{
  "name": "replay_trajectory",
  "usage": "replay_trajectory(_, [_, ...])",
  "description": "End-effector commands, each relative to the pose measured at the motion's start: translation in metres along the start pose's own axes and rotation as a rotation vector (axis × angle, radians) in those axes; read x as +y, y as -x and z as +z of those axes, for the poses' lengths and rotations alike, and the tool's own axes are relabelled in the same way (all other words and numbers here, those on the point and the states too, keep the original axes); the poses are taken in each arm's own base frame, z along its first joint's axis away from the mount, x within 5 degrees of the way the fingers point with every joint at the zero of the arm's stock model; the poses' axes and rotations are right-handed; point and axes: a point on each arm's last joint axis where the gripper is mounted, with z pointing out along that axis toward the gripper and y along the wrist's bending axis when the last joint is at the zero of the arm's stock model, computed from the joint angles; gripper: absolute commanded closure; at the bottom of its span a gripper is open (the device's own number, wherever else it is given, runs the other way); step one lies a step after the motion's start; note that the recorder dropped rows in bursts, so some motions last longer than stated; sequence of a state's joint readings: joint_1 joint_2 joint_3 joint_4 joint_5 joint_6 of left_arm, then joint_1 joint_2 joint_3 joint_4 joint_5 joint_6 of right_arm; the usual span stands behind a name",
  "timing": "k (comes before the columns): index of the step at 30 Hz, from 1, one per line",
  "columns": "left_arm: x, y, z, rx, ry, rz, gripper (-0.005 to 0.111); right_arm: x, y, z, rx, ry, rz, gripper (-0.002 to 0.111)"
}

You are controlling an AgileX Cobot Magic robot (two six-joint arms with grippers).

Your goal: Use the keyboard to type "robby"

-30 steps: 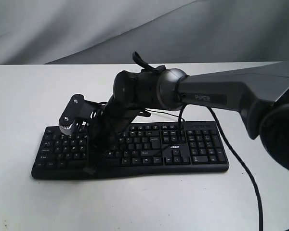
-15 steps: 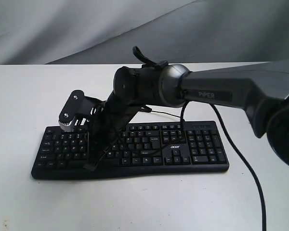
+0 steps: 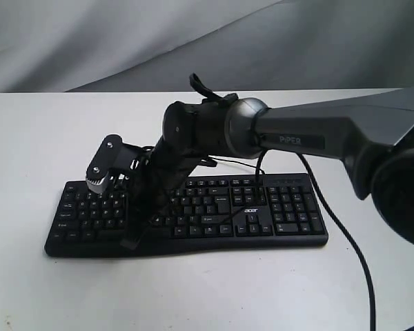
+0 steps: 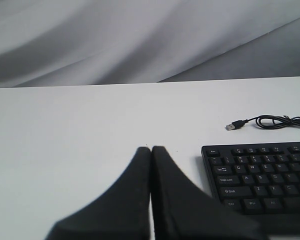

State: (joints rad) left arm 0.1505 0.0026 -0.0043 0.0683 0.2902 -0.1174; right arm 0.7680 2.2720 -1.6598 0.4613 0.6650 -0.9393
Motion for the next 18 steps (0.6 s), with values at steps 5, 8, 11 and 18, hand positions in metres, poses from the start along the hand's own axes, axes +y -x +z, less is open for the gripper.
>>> replay_trajectory(5, [0.000,-0.001,0.000,-0.003,-0.001,-0.012,0.106,-0.001,0.008,-0.012,-0.028,-0.022,-0.009,0.108])
replay_trajectory(8, [0.000,-0.001,0.000,-0.003,-0.001,-0.012,0.106,-0.001,0.008,-0.013,-0.030,-0.025,-0.012,0.108])
replay_trajectory(11, [0.000,-0.001,0.000,-0.003,-0.001,-0.012,0.106,-0.001,0.008,-0.013,-0.028,-0.026,-0.014,0.108])
replay_trajectory(18, [0.000,-0.001,0.000,-0.003,-0.001,-0.012,0.106,-0.008,0.005,-0.016,-0.010,-0.063,-0.021,0.108])
